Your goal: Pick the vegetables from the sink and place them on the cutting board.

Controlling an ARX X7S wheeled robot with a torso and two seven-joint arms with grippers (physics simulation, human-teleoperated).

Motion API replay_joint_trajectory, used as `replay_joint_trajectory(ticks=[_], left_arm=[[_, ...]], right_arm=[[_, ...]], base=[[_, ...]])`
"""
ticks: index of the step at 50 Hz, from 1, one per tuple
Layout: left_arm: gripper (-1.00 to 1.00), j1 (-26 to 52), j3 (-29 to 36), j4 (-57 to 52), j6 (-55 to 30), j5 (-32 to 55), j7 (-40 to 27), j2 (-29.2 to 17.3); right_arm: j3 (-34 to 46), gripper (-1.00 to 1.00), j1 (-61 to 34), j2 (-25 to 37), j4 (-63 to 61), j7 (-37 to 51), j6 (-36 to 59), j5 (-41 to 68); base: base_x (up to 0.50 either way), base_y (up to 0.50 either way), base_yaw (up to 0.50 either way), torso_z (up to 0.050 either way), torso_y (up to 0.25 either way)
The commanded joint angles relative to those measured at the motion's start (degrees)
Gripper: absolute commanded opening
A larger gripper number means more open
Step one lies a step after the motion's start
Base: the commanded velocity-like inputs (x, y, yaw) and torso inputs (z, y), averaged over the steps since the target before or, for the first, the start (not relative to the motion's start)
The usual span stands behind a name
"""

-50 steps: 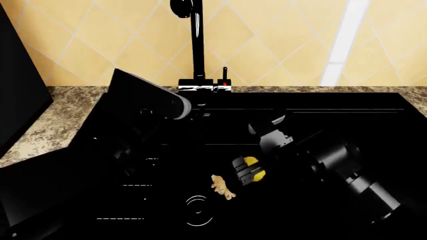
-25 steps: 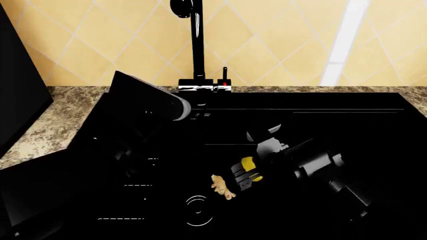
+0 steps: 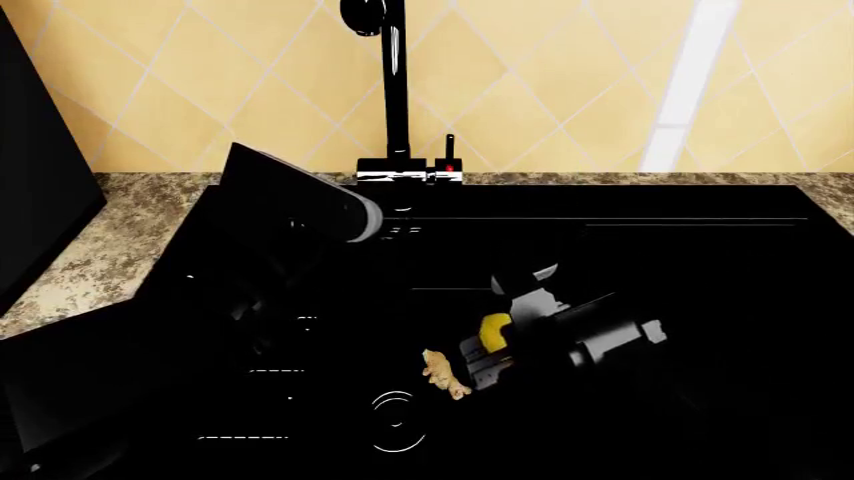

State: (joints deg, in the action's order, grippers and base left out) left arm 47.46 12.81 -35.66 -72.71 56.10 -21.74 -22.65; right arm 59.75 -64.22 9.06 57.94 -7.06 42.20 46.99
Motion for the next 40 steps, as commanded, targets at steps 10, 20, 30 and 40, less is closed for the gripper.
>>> replay_joint_trajectory(ticks=[10,20,30,40], left_arm=[[1.00,0.4,-0.8,-0.6,-0.5,1.9,-1.4,-0.3],[1.00,0.5,-0.8,-0.5,-0.3,2.3,-1.7,-0.5],[1.00,0.9,-0.7,-0.4,-0.3,2.8,-2.2,-0.4],[1.00,1.2,0.0,-0.2,0.0,2.8,-2.4,-0.4]], right_arm=[[2.6,-1.00,2.0,-5.9,15.2,-6.5,-5.5,-4.8],[2.9,-1.00,2.1,-5.7,14.3,-6.6,-4.0,-5.2],[1.9,-1.00,2.5,-2.0,6.0,-3.4,-0.3,-3.7],[-6.9,-1.00,0.5,13.3,-30.9,13.0,15.3,7.4]], base=[[0.00,0.00,0.00,0.000,0.000],[0.00,0.00,0.00,0.000,0.000],[0.00,0.00,0.00,0.000,0.000],[0.00,0.00,0.00,0.000,0.000]])
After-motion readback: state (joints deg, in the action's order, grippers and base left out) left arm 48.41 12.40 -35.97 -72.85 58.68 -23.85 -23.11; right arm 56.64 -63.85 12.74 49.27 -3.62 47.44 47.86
